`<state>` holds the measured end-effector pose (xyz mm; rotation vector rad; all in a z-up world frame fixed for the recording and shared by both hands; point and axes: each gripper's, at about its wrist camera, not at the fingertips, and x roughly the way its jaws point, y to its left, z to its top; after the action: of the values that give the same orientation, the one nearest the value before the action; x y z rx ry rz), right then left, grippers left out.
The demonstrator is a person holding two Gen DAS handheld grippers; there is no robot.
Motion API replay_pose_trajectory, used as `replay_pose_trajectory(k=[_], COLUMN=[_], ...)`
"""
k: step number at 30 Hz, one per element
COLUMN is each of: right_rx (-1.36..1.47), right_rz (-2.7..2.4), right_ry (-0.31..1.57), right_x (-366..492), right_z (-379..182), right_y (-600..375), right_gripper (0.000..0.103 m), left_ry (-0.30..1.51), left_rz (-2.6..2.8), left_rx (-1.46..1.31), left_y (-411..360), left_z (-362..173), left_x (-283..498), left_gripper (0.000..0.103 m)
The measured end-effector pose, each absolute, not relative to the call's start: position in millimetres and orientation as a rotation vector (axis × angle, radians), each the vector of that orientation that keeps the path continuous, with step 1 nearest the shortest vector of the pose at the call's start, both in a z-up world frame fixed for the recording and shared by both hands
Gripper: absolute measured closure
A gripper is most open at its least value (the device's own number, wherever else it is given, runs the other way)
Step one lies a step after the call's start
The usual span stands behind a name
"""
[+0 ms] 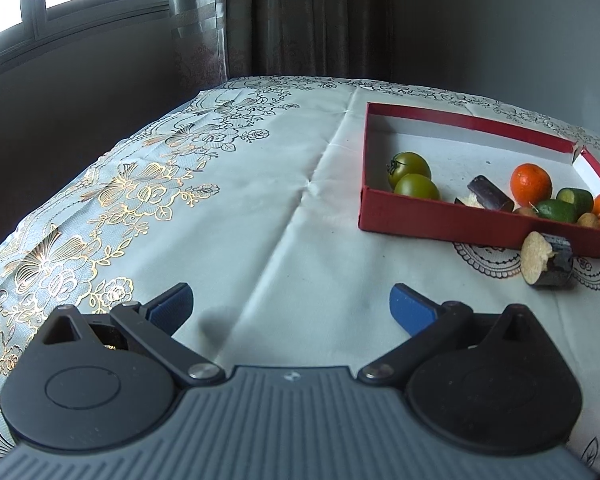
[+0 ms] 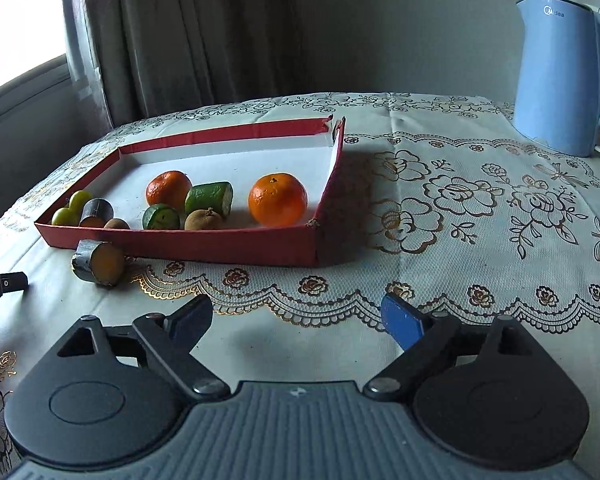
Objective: Organize fruits
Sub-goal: 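Move the left gripper to the dark cucumber piece beside the tray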
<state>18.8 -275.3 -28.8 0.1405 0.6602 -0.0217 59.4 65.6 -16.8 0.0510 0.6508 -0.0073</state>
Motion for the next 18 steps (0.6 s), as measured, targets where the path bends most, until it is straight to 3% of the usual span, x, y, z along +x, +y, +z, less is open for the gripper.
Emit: replay_pose_trajectory(k=[10,18], right_rx=[0.197,0.246], right_rz=[0.012,0.027], right_ry=[0.647,0.629], right_x=[18.7,17.0], right_z=[-28.6,-28.7], right_y=[-282.9,-289.7], right_gripper=[0.004,0.004], left_ry=[0.523,0.545], left_rz=[-0.190,-0.215], left_rx=[0.159,0.197], left_y=[-21.6,-65.3], left_z=[12.4,6.5], left_x=[26.4,41.0], left_gripper=[0.000,0.000])
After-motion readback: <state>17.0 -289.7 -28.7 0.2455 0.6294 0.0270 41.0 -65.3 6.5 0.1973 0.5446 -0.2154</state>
